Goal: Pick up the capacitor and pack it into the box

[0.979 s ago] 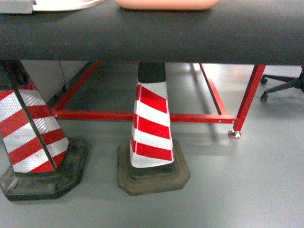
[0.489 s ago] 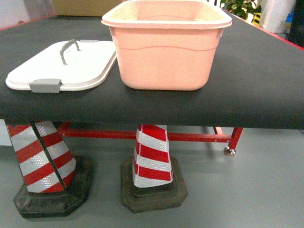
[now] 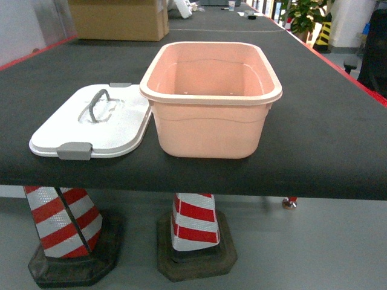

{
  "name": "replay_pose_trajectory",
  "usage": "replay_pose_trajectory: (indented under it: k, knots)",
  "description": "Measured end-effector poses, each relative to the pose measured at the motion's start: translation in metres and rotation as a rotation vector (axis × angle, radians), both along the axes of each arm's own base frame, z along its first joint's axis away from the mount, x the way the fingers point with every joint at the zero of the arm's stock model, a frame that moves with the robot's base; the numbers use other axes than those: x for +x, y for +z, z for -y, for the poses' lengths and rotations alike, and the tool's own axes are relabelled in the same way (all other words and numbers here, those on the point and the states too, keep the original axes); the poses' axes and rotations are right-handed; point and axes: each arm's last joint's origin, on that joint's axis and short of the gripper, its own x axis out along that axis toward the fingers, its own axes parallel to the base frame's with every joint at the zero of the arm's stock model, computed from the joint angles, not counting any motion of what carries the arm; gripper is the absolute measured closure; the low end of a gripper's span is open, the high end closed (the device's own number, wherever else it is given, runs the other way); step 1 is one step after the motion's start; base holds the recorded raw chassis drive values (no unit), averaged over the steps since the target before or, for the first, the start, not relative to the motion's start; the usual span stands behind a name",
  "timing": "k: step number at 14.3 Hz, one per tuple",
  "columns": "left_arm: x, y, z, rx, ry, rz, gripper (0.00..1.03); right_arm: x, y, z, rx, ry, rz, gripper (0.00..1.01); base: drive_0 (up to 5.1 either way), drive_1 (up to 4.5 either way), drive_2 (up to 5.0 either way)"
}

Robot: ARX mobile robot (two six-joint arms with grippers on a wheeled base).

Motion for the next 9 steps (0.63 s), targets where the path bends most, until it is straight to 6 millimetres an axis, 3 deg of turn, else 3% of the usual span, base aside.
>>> replay_pose_trajectory:
  k: [9]
  knots:
    - [0.0, -0.0001, 0.0, 0.0, 0.0, -0.001, 0.6, 0.0, -0.0002, 0.0, 0.0, 0.0, -0.002, 0.03, 0.0, 0.0, 0.0]
